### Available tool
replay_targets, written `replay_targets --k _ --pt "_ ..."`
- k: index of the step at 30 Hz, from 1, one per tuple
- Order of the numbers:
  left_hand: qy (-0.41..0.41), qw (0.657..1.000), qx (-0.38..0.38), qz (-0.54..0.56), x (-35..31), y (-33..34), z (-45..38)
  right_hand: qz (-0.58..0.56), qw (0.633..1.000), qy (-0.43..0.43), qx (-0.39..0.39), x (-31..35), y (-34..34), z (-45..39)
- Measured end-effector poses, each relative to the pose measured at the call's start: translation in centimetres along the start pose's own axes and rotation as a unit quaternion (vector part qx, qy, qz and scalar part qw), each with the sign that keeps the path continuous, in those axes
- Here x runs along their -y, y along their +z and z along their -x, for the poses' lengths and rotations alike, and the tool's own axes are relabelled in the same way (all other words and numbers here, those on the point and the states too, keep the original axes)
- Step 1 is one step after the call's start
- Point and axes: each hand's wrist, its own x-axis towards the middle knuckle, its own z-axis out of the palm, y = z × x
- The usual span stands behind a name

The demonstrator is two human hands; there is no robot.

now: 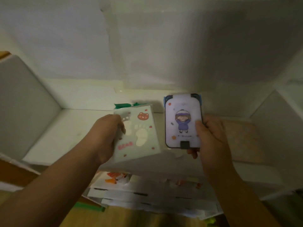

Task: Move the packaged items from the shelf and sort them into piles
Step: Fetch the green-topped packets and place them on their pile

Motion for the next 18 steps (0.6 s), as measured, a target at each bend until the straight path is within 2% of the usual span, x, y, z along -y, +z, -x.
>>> replay_targets --k 2,7,12,15,18 --pt "0.002 1.000 0.011 0.000 0.1 -2.1 0.4 0.002 1.000 0.013 0.010 0.2 1.5 0.7" --pt "0.075 0.997 0.012 0.007 1.4 -7.5 1.9 0.013 1.000 0.017 0.021 1.4 5.9 3.0" --pt "0.125 0.988 -0.045 -0.080 3.4 -14.7 4.0 -0.001 0.999 0.007 0.037 2.5 11.5 6.9" --pt "0.118 0.989 -0.072 -0.061 4.1 -19.2 5.9 -0.031 0.998 0.027 0.040 2.7 15.0 9.7" --pt "0.151 0.985 -0.079 -0.033 4.8 -23.7 7.8 -0.041 0.997 0.038 0.055 2.8 18.7 12.5"
